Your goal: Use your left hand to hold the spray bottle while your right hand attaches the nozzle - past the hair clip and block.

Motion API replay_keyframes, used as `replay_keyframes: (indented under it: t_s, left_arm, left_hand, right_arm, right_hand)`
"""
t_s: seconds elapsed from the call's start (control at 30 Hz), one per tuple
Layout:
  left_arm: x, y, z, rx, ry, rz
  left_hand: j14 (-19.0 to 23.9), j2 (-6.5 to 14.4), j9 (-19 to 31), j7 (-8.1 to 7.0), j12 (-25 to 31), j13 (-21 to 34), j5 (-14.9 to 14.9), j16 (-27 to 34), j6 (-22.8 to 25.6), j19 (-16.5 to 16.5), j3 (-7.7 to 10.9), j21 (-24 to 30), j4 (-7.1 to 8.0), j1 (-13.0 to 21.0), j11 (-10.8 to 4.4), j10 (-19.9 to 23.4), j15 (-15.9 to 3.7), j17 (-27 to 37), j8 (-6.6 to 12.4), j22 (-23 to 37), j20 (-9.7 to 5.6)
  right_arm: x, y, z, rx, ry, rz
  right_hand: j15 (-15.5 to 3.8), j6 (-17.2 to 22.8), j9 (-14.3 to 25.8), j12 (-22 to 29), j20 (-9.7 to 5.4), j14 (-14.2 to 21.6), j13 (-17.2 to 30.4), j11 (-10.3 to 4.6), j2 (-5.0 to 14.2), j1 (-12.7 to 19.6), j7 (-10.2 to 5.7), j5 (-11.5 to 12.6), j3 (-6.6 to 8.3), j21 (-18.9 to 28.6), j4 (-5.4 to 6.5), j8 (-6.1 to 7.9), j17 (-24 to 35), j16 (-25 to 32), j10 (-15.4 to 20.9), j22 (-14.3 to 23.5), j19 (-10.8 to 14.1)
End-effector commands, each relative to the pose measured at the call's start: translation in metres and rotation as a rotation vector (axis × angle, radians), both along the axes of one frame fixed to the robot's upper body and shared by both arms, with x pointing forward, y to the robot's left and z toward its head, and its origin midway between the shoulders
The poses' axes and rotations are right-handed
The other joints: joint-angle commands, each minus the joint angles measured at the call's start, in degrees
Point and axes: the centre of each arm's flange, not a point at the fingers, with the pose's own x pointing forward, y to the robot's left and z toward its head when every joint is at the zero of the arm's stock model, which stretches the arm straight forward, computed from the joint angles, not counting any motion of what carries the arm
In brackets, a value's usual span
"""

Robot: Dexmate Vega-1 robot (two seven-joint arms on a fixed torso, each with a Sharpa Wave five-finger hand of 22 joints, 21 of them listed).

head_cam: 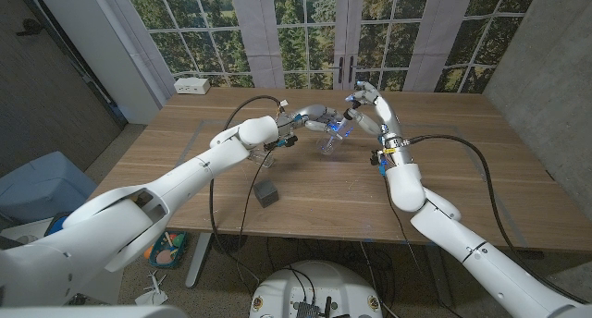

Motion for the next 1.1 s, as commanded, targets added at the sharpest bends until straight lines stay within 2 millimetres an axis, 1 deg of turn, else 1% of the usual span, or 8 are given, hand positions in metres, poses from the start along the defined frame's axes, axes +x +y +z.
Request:
replay_keyframes:
  t_s: [0.03, 0.23, 0.3, 0.37, 0.5, 0.7, 0.77, 1.1]
  left_arm:
    - [-0.003, 0.001, -0.001, -0.004, -0.002, -0.008]
    - [-0.003, 0.001, -0.001, -0.007, -0.003, -0.012]
    - [-0.003, 0.001, -0.001, -0.007, -0.004, -0.013]
    - [-0.003, 0.001, -0.001, -0.008, -0.003, -0.013]
    - [-0.004, 0.0, 0.0, -0.008, -0.004, -0.013]
    - [-0.005, 0.0, 0.0, -0.009, -0.006, -0.012]
    - [-0.005, -0.001, 0.0, -0.008, -0.006, -0.011]
    - [-0.007, -0.006, 0.0, -0.001, -0.007, -0.014]
  left_hand:
    - [-0.2, 10.7, 0.09, -2.62, 0.31, 0.19, 0.42, -0.04, 23.41, -0.33, 1.58, 0.41, 1.87, 10.4, -6.77, 6.42, -8.25, 0.19, 0.37, 0.2, 0.22]
    - [-0.17, 10.67, 0.07, -2.54, 0.37, 0.19, 0.43, -0.05, 23.43, -0.36, 1.6, 0.47, 1.87, 10.4, -6.74, 6.54, -8.28, 0.16, 0.35, 0.19, 0.22]
    - [-0.19, 10.68, 0.07, -2.5, 0.37, 0.19, 0.43, -0.06, 23.48, -0.34, 1.61, 0.49, 1.89, 10.38, -6.78, 6.54, -8.28, 0.15, 0.37, 0.19, 0.21]
    - [-0.14, 10.67, 0.08, -2.61, 0.36, 0.19, 0.43, -0.04, 23.45, -0.34, 1.61, 0.51, 1.86, 10.42, -6.86, 6.53, -8.29, 0.15, 0.35, 0.19, 0.2]
    - [-0.16, 10.63, 0.08, -2.64, 0.34, 0.19, 0.43, -0.05, 23.46, -0.36, 1.59, 0.53, 1.82, 10.45, -6.81, 6.47, -8.26, 0.15, 0.35, 0.19, 0.24]
    - [-0.17, 10.68, 0.08, -2.61, 0.36, 0.19, 0.43, -0.04, 23.48, -0.37, 1.58, 0.59, 1.88, 10.43, -6.75, 6.5, -8.28, 0.17, 0.35, 0.19, 0.23]
    - [-0.17, 10.7, 0.08, -2.61, 0.36, 0.19, 0.43, -0.03, 23.49, -0.4, 1.58, 0.59, 1.89, 10.43, -6.69, 6.49, -8.29, 0.17, 0.35, 0.18, 0.24]
    - [-0.2, 10.65, 0.11, -2.55, 0.36, 0.19, 0.43, -0.06, 23.48, -0.41, 1.57, 0.69, 1.86, 10.46, -6.79, 6.47, -8.2, 0.15, 0.33, 0.18, 0.23]
  right_arm:
    - [0.009, -0.002, 0.001, 0.014, 0.049, -0.043]
    - [0.009, -0.008, -0.001, 0.051, 0.044, -0.063]
    - [0.008, -0.011, -0.002, 0.062, 0.039, -0.072]
    - [0.007, -0.013, -0.004, 0.068, 0.037, -0.079]
    - [0.005, -0.017, -0.007, 0.084, 0.029, -0.093]
    - [0.002, -0.024, -0.012, 0.105, 0.026, -0.101]
    - [0.0, -0.025, -0.013, 0.11, 0.02, -0.104]
    - [-0.007, -0.03, -0.019, 0.123, -0.011, -0.099]
  right_hand:
    - [0.09, -1.08, -0.33, 0.12, -0.1, -0.34, -0.13, -0.05, -0.08, -0.69, 0.67, -0.19, -0.39, 0.31, 0.18, -0.86, -0.03, -0.08, -0.56, 0.14, 0.81]
    - [0.51, -0.93, -0.77, 0.24, -0.17, -0.16, -0.22, 0.45, 0.12, -0.99, 0.69, -0.33, -0.65, 0.55, 0.29, -1.19, 0.01, 0.13, -0.87, 0.15, 1.54]
    - [0.44, -0.29, -0.95, 0.35, 0.03, -0.18, -0.24, 0.75, 0.2, -1.15, 0.91, -0.39, -0.79, 0.59, 0.35, -1.08, 0.05, 0.19, -0.8, 0.15, 1.7]
    - [0.5, 1.54, -1.16, 0.64, 0.17, -0.04, -0.23, 0.82, 0.35, -1.16, 1.37, -0.42, -0.81, 0.57, 0.28, -0.49, 0.05, 0.33, -0.48, 0.14, 1.76]
    - [0.42, 2.23, -1.05, 0.81, 0.29, -0.05, -0.22, 0.83, 0.39, -1.29, 1.7, -0.46, -0.89, 0.59, 0.31, -0.13, 0.08, 0.4, -0.23, 0.14, 1.89]
    - [0.36, 4.15, -0.62, 1.17, 0.52, 0.44, -0.2, 0.9, 0.5, -1.4, 2.18, -0.43, -0.86, 0.6, 0.31, 1.01, 0.08, 0.69, 0.52, 0.14, 2.08]
    - [0.29, 5.18, -0.35, 1.3, 0.53, 0.51, -0.19, 0.9, 0.54, -1.49, 2.7, -0.42, -0.88, 0.58, 0.34, 1.67, 0.1, 0.76, 0.86, 0.13, 2.08]
    - [-0.45, 7.8, 1.72, 1.8, 0.62, 1.31, -0.11, 0.84, 0.6, -1.4, 2.4, -0.11, -0.72, 0.54, 0.19, 4.56, 0.07, 1.19, 2.61, 0.14, 2.27]
